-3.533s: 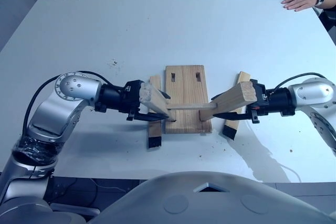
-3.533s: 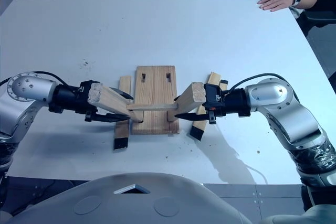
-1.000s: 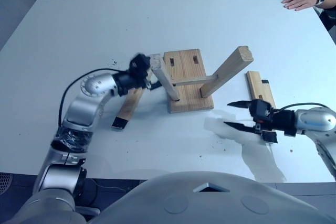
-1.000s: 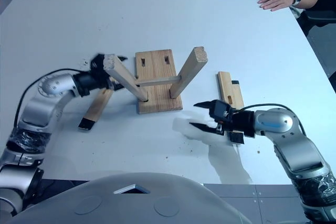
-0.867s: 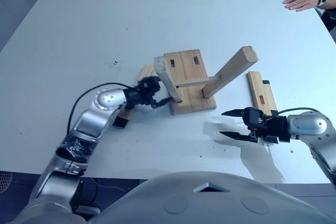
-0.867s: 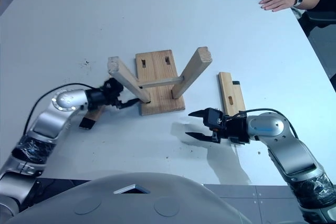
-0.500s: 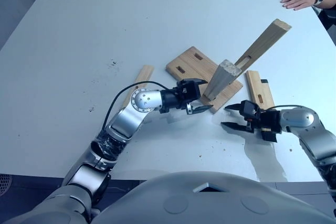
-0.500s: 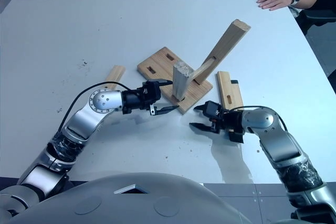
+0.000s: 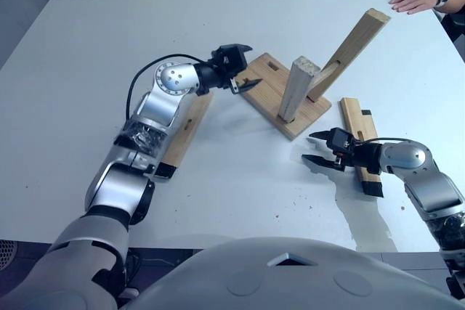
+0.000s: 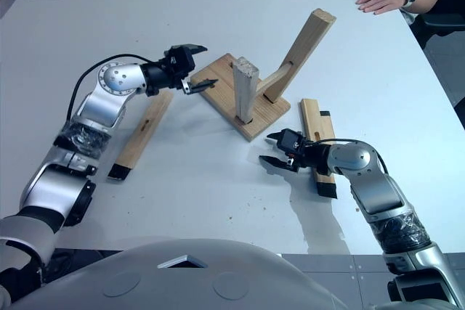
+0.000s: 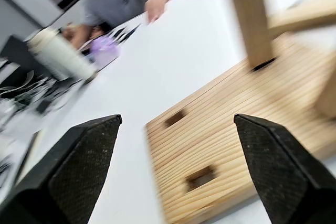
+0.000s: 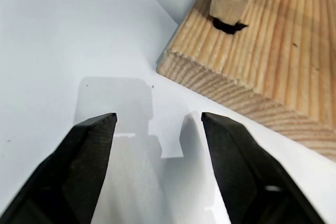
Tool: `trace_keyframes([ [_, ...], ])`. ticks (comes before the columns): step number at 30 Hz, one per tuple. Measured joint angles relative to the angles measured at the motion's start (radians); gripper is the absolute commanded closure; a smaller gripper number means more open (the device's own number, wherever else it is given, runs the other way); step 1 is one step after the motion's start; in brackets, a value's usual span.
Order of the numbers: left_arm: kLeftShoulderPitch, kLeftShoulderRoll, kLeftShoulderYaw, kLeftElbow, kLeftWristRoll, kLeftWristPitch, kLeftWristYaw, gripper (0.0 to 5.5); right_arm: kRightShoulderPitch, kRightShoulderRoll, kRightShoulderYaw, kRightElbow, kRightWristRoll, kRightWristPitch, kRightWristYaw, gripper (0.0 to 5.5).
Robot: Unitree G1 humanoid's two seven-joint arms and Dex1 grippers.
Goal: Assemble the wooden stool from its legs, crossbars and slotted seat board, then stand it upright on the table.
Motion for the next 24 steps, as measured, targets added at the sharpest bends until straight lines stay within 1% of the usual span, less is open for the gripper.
trace_keyframes([
  [3, -0.100, -0.026, -0.028, 0.277, 0.109, -0.154, 0.111, 1.52, -0.007, 0.000, 0.005, 0.002, -0.003, -0.001, 0.003, 2.52],
  [5, -0.151, -0.037, -0.058, 0.411, 0.185, -0.218, 0.186, 1.52, -0.020, 0.000, 0.017, 0.004, -0.009, -0.003, 0.005, 2.52],
  [7, -0.219, -0.055, -0.117, 0.588, 0.309, -0.302, 0.302, 1.52, -0.038, 0.002, 0.034, 0.006, -0.023, -0.008, 0.013, 2.52],
  [11, -0.260, -0.054, -0.198, 0.683, 0.427, -0.437, 0.348, 1.52, -0.039, 0.003, 0.038, 0.001, -0.030, -0.009, 0.013, 2.52],
  [14, -0.286, -0.044, -0.249, 0.696, 0.468, -0.556, 0.308, 1.52, -0.036, 0.004, 0.038, -0.001, -0.031, -0.008, 0.011, 2.52],
  [19, -0.323, -0.021, -0.287, 0.709, 0.493, -0.641, 0.240, 1.52, -0.019, 0.004, 0.035, -0.017, -0.031, -0.006, -0.005, 2.52],
  [21, -0.324, -0.018, -0.255, 0.710, 0.443, -0.642, 0.146, 1.52, -0.005, 0.004, 0.031, -0.029, -0.030, -0.006, -0.009, 2.52],
  [24, -0.285, -0.022, -0.137, 0.711, 0.284, -0.587, -0.063, 1.52, 0.008, 0.004, 0.023, -0.041, -0.029, 0.001, -0.020, 2.52],
])
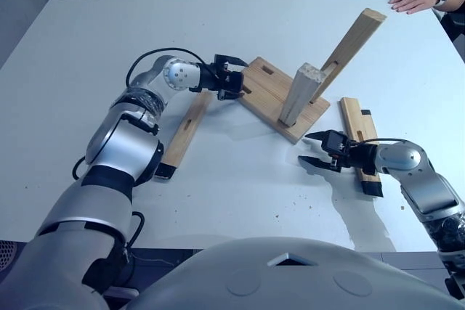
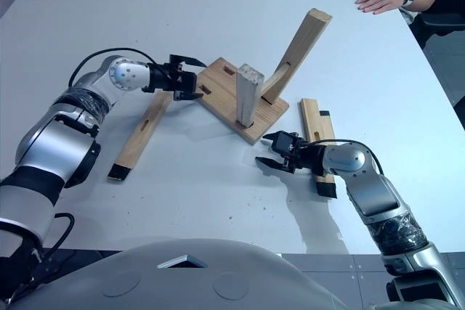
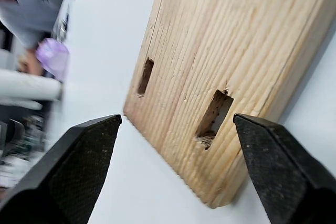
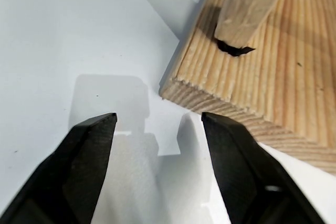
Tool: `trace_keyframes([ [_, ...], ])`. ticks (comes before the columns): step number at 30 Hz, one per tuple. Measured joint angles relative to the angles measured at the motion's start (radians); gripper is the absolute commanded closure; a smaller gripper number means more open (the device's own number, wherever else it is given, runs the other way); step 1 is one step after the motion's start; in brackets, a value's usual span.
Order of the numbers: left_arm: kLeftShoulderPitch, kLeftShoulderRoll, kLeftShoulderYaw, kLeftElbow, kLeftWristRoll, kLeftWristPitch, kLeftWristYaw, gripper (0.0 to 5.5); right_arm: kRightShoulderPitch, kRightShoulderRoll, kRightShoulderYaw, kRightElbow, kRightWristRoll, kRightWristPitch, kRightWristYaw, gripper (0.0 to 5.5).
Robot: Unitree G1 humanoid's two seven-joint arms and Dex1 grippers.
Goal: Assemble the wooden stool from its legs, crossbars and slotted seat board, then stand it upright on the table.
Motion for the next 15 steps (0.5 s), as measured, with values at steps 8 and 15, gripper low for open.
trace_keyframes([
  [8, 0.055, -0.026, 0.164, -0.139, -0.237, 0.221, -0.345, 1.52, 0.030, 0.000, -0.009, -0.024, 0.002, 0.004, -0.023, 2.52],
  [15, 0.020, -0.026, 0.111, -0.087, -0.035, 0.123, 0.010, 1.52, 0.031, 0.001, -0.008, -0.028, 0.002, 0.008, -0.028, 2.52],
])
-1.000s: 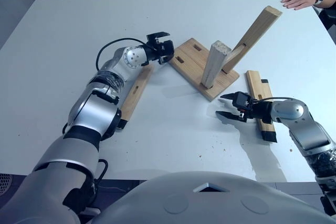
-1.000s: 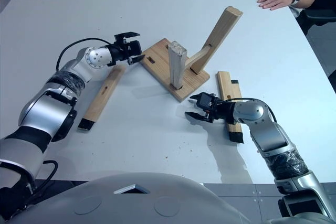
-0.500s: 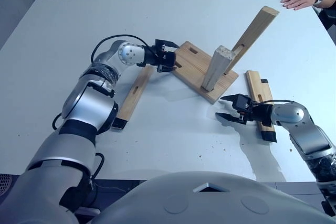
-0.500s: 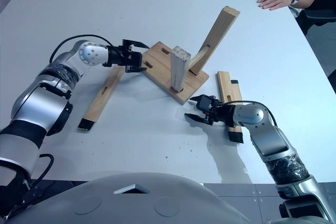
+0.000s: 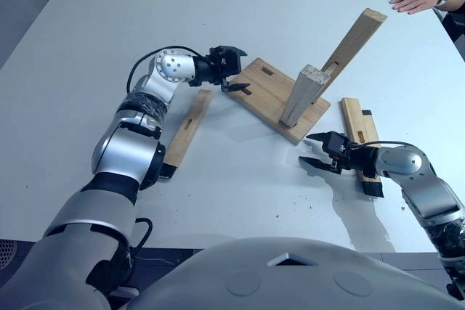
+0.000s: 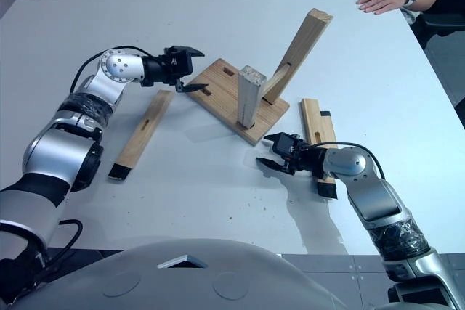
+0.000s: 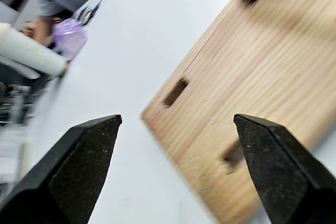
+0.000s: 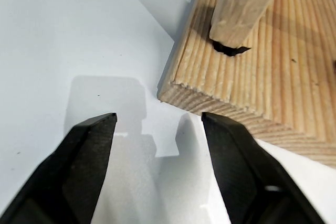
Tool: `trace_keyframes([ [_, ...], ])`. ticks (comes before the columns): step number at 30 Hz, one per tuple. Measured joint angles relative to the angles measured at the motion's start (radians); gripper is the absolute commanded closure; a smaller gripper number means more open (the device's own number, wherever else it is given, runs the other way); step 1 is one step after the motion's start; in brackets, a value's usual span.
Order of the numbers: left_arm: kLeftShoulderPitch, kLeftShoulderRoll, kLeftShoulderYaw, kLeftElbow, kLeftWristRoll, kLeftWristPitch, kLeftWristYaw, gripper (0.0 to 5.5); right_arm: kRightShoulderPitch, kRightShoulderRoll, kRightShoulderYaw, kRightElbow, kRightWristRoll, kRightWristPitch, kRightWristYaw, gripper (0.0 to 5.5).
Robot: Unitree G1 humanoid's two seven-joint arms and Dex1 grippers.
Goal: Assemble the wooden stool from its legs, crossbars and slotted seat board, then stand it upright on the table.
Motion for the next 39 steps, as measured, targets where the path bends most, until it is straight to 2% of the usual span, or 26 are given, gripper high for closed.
trace_keyframes([
  [5, -0.010, 0.001, -0.115, 0.046, 0.170, -0.112, 0.134, 1.52, -0.001, 0.004, 0.005, -0.001, 0.000, 0.001, 0.000, 2.52],
  [9, -0.036, 0.034, -0.199, 0.037, 0.236, -0.226, 0.145, 1.52, 0.004, 0.006, 0.007, -0.008, -0.001, 0.005, 0.000, 2.52],
  [12, -0.049, 0.046, -0.205, 0.037, 0.207, -0.254, 0.055, 1.52, 0.009, 0.006, 0.005, -0.012, 0.000, 0.006, 0.000, 2.52],
  [16, -0.031, 0.060, -0.173, 0.012, 0.081, -0.240, -0.155, 1.52, 0.014, 0.006, 0.001, -0.016, 0.003, 0.006, -0.003, 2.52],
  [19, 0.021, 0.079, -0.146, -0.064, -0.046, -0.177, -0.328, 1.52, 0.029, 0.006, -0.013, -0.019, 0.009, 0.007, -0.008, 2.52],
  [22, 0.131, 0.108, -0.134, -0.238, -0.182, -0.064, -0.489, 1.52, 0.039, 0.012, -0.034, -0.019, 0.006, 0.029, -0.048, 2.52],
  [24, 0.223, 0.115, -0.131, -0.356, -0.242, 0.036, -0.536, 1.52, 0.033, 0.037, -0.041, -0.015, -0.021, 0.040, -0.103, 2.52],
  [29, 0.379, 0.141, -0.103, -0.655, -0.309, 0.278, -0.505, 1.52, -0.001, 0.128, -0.068, 0.007, -0.097, 0.083, -0.257, 2.52],
  [33, 0.477, 0.076, -0.109, -0.810, -0.344, 0.400, -0.468, 1.52, -0.068, 0.186, -0.074, 0.007, -0.146, 0.074, -0.357, 2.52],
  [39, 0.525, 0.033, -0.045, -0.976, -0.343, 0.536, -0.297, 1.52, -0.111, 0.238, -0.072, 0.074, -0.182, 0.064, -0.427, 2.52],
])
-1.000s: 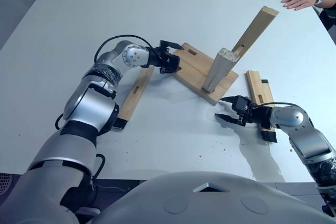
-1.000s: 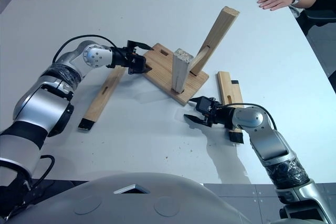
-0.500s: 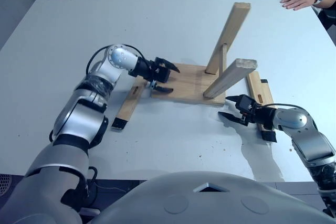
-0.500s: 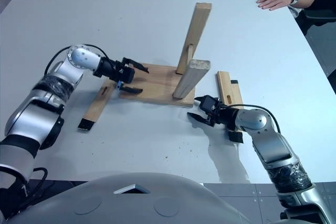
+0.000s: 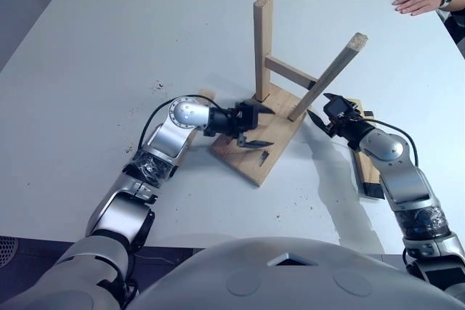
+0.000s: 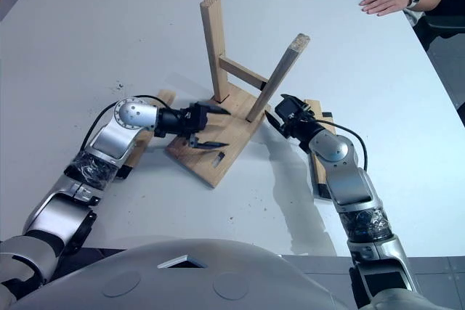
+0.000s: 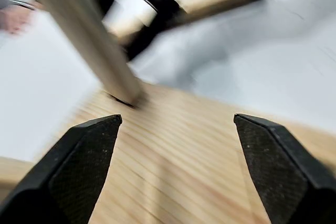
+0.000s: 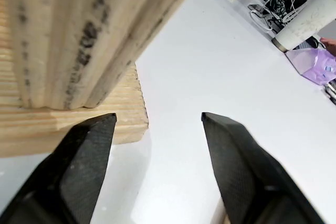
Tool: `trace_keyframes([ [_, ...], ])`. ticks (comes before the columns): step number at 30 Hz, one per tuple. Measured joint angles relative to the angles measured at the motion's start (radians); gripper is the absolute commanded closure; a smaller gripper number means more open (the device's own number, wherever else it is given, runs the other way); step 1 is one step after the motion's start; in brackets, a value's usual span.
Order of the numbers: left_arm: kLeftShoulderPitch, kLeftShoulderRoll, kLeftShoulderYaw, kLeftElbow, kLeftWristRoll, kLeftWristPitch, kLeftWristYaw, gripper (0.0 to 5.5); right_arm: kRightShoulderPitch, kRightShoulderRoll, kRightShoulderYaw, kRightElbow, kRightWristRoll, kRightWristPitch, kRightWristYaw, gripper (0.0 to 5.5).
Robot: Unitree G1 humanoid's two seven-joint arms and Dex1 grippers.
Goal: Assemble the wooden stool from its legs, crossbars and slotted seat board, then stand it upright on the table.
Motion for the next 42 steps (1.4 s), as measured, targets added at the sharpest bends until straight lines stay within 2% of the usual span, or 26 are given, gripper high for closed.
trace_keyframes([
  [3, -0.001, 0.005, 0.061, -0.132, -0.010, 0.073, 0.066, 1.52, -0.002, 0.000, -0.006, 0.002, -0.006, 0.000, -0.009, 2.52],
  [6, 0.007, 0.107, 0.174, -0.265, -0.055, 0.132, 0.073, 1.52, 0.068, -0.023, -0.021, -0.071, -0.002, 0.025, 0.021, 2.52],
  [8, 0.012, 0.204, 0.241, -0.254, -0.035, 0.115, 0.077, 1.52, 0.160, -0.058, -0.040, -0.161, 0.014, 0.053, 0.053, 2.52],
  [11, 0.002, 0.296, 0.283, -0.089, 0.069, -0.012, 0.140, 1.52, 0.249, -0.077, -0.041, -0.244, 0.016, 0.087, 0.074, 2.52],
  [14, -0.009, 0.316, 0.242, 0.128, 0.193, -0.210, 0.228, 1.52, 0.252, -0.069, -0.028, -0.254, 0.015, 0.098, 0.077, 2.52],
  [16, -0.010, 0.279, 0.185, 0.268, 0.246, -0.352, 0.261, 1.52, 0.203, -0.045, 0.000, -0.199, 0.013, 0.096, 0.077, 2.52],
  [20, -0.011, 0.201, 0.117, 0.365, 0.256, -0.530, 0.260, 1.52, 0.116, -0.032, 0.014, -0.087, 0.005, 0.067, 0.077, 2.52],
  [25, -0.056, 0.210, 0.056, 0.428, 0.326, -0.673, 0.258, 1.52, 0.006, -0.007, 0.040, 0.043, -0.005, 0.020, 0.077, 2.52],
  [28, -0.036, 0.239, 0.038, 0.404, 0.315, -0.702, 0.217, 1.52, -0.056, 0.009, 0.060, 0.116, -0.010, -0.009, 0.083, 2.52],
  [32, 0.067, 0.256, 0.014, 0.271, 0.189, -0.654, 0.122, 1.52, -0.121, 0.035, 0.086, 0.200, -0.025, -0.054, 0.085, 2.52],
  [37, 0.134, 0.234, 0.015, 0.173, 0.147, -0.545, 0.129, 1.52, -0.176, 0.048, 0.082, 0.278, -0.027, -0.081, 0.079, 2.52],
  [39, 0.134, 0.226, 0.027, 0.179, 0.173, -0.531, 0.179, 1.52, -0.145, 0.036, 0.066, 0.225, -0.025, -0.068, 0.081, 2.52],
  [42, 0.141, 0.244, 0.073, 0.185, 0.189, -0.505, 0.230, 1.52, -0.013, -0.024, -0.020, 0.036, -0.007, -0.020, 0.089, 2.52],
])
